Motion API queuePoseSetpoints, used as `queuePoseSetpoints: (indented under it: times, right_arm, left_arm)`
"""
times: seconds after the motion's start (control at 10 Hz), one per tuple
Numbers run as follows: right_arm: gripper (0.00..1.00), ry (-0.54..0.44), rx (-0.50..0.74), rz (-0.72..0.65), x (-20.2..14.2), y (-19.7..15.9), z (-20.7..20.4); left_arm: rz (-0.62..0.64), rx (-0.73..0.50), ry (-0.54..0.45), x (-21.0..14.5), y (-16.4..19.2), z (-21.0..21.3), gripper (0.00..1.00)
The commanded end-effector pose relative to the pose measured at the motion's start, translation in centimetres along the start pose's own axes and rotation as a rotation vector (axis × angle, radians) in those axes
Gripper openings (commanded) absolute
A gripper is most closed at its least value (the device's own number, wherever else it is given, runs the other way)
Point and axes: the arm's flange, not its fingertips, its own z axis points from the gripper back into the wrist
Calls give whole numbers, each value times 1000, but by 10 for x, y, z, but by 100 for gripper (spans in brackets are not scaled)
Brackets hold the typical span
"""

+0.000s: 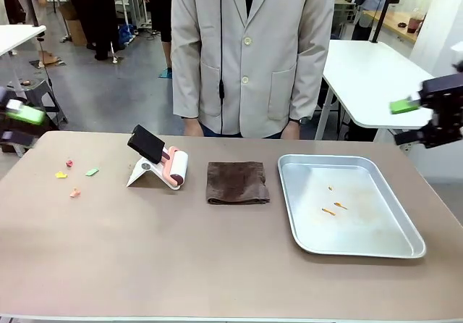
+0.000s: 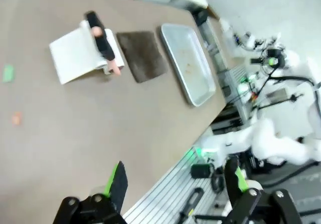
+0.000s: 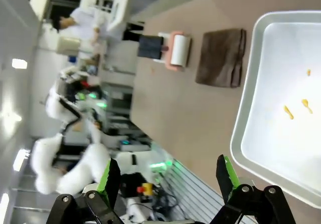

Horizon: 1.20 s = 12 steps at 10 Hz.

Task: Clean the surface of the table.
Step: Hold the Lint Roller with your left hand and the towel with your right hand.

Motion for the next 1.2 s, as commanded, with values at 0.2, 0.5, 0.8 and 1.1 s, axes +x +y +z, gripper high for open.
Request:
queuePoseSetpoints:
  times: [0.2, 0.5, 0.8, 1.1]
  right_arm:
    - [100, -136, 140, -165, -30, -80, 38]
    - [100, -216, 149, -228, -42, -111, 56]
    - [100, -188, 132, -254, -20, -113, 76]
    - [100, -188, 132, -254, -20, -113, 76]
  left_arm:
    - [127, -188, -196, -24, 146, 28, 100]
    - [172, -203, -325, -50, 95, 34, 100]
    - [169, -194, -258, -51, 146, 38, 100]
    - [169, -194, -258, -51, 146, 38, 100]
